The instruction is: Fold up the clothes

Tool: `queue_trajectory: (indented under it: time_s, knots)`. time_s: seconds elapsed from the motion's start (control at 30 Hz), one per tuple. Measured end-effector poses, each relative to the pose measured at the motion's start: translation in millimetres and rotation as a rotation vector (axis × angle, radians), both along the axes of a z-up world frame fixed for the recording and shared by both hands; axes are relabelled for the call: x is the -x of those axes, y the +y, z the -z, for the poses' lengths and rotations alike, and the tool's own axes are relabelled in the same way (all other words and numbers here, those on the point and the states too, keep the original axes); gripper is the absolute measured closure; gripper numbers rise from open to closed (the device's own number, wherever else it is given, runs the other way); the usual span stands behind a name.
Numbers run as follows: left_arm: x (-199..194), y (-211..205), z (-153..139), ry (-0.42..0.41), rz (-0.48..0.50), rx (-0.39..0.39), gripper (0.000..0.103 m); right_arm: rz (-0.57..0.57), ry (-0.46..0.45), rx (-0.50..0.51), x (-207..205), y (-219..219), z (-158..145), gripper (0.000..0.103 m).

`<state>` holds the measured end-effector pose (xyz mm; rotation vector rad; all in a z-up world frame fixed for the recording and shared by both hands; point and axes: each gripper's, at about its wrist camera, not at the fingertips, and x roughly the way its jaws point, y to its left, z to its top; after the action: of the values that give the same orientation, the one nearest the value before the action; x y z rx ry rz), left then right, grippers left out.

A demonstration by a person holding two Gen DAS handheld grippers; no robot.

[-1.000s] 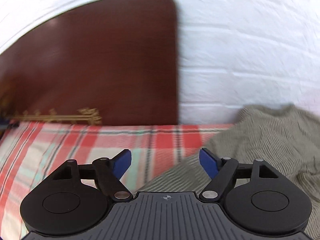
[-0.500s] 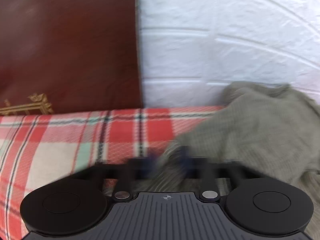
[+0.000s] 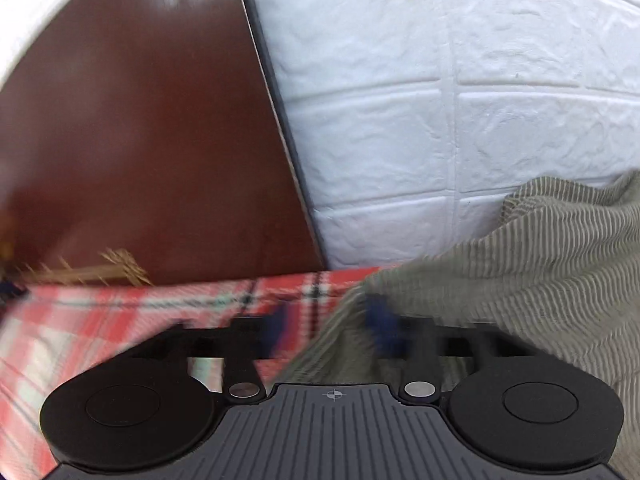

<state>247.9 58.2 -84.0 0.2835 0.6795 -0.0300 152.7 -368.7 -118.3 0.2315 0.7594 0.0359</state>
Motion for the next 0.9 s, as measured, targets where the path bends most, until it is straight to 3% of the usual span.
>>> queue_trajectory:
  time_s: [0.07, 0.27, 0.37, 0.53, 0.63, 0.77, 0.9]
  knots:
    - [14, 15, -17, -0.035, 0.004, 0.017, 0.026, -0.004, -0.054, -0.043, 23, -8, -15, 0.038]
    - [97, 78, -56, -0.054, -0.009, 0.188, 0.013, -0.089, -0.116, -0.093, 116, -14, -46, 0.034]
    - [149, 91, -48, -0.008, 0.019, 0.119, 0.013, -0.098, -0.089, -0.105, 160, -14, -44, 0.033]
    - [218, 104, -14, 0.055, 0.033, -0.058, 0.013, -0.086, -0.016, -0.118, 213, -14, -25, 0.031]
    - [233, 107, 4, 0.085, 0.035, -0.143, 0.013, -0.073, 0.026, -0.134, 230, -11, -13, 0.031]
    - [242, 103, 12, 0.064, 0.055, -0.246, 0.013, -0.071, 0.060, -0.144, 246, -6, -5, 0.031]
    - [229, 91, 15, 0.072, 0.081, -0.268, 0.013, -0.101, 0.075, -0.138, 248, 5, -3, 0.031]
